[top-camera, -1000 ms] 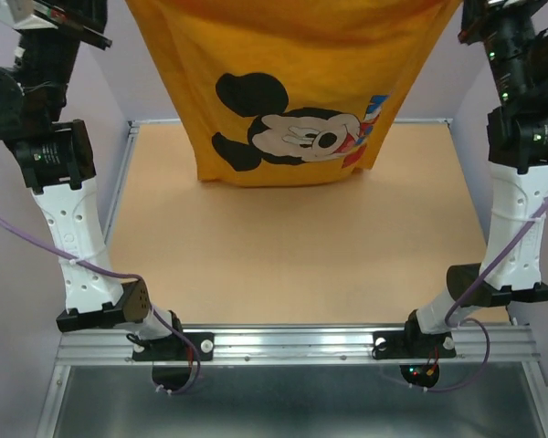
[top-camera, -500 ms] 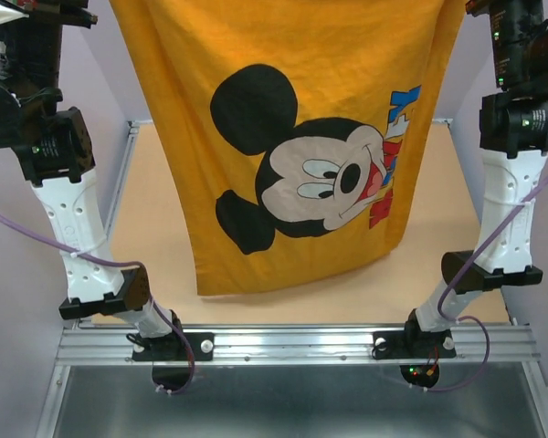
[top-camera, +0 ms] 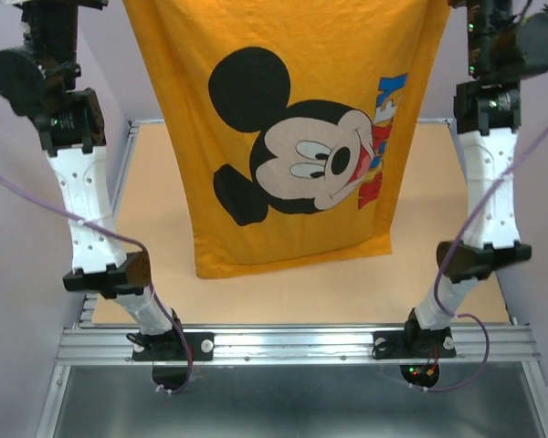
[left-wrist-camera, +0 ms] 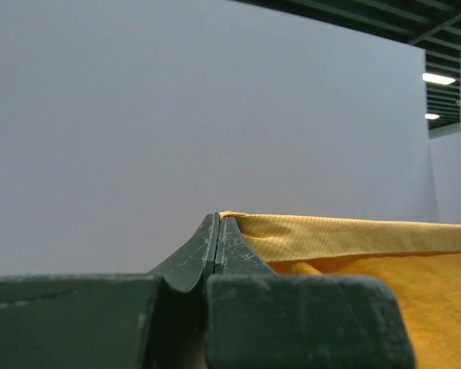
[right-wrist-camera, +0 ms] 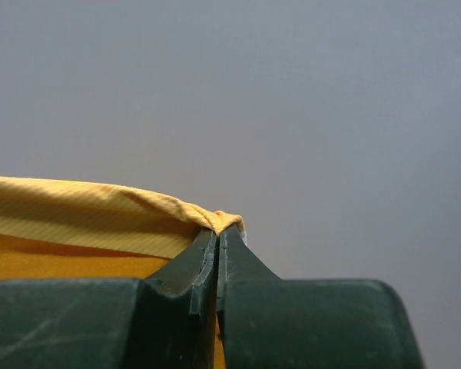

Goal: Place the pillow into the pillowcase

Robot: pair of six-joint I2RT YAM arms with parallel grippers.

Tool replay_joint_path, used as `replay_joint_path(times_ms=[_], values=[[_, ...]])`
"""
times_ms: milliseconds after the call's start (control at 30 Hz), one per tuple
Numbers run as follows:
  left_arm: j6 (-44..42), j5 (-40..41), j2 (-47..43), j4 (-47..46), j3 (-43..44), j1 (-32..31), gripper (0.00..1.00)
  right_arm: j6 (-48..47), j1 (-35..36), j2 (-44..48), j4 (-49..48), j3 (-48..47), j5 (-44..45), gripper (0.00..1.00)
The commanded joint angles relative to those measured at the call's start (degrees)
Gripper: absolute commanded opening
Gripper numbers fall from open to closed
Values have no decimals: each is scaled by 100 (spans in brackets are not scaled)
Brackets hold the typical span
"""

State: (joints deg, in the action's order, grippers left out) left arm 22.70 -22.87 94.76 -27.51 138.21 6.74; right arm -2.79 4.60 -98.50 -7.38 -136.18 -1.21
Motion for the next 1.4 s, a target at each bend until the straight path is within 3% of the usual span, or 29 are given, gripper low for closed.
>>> replay_joint_path(times_ms=[0,67,200,333,400,433,533,567,667,700,767,800,833,933,1000,1100,1200,1233,1367], values=[[-405,1143,613,-421,671,55,0,199,-38,-1117,-458,-1618,657,1],[-599,1564,632,-764,804,64,0,261,-29,-1479,-755,-2051,754,1],[-1187,1733,158,-1177,830,125,0,735,-29,-550,-1959,-1071,912,1],[-2013,1672,-658,-1477,357,143,0,938,-38,-118,-1628,-1245,817,1],[-2199,1576,-1043,-1424,-342,161,0,676,-29,529,-1652,-528,562,1],[-2234,1306,-1274,-1442,-713,161,0,622,-29,829,-1679,460,526,1],[-2543,646,-2223,-1347,-2326,161,0,123,-38,1858,-1181,2020,-95,1],[-2586,-44,-2434,-1093,-2699,161,0,-19,-38,2095,-987,3139,-159,1],[-3243,-1319,-3383,285,-4430,161,0,-993,-30,3018,251,4631,-441,1],[-4150,-1751,-3768,1551,-5165,152,0,-1535,-38,3230,672,5697,-424,1],[-5577,-2647,-4252,3060,-5898,161,0,-2352,-30,3799,1166,7061,-432,1],[-6210,-2722,-4368,3746,-6233,152,0,-2602,-29,3977,1351,7479,-467,1],[-7687,-2670,-4465,5153,-6758,161,0,-2830,-29,4405,1597,7831,-485,1],[-8874,-2171,-4791,6428,-7621,161,0,-3508,-29,4961,1932,8937,-459,1],[-9072,-2002,-5019,6713,-7966,152,0,-3858,-38,5208,2073,9213,-415,1],[-9721,-2247,-5160,7178,-8494,143,0,-4072,-38,4780,2030,9539,-143,1],[-9915,-2266,-5126,7075,-8977,-76,0,-4019,-47,4060,1609,9496,-19,1],[-9995,-2091,-5091,7075,-9187,-225,0,-3984,-38,3475,1208,9444,76,1],[-9576,-1722,-5108,6418,-9645,-1548,0,-3424,-126,1838,562,8314,621,1]])
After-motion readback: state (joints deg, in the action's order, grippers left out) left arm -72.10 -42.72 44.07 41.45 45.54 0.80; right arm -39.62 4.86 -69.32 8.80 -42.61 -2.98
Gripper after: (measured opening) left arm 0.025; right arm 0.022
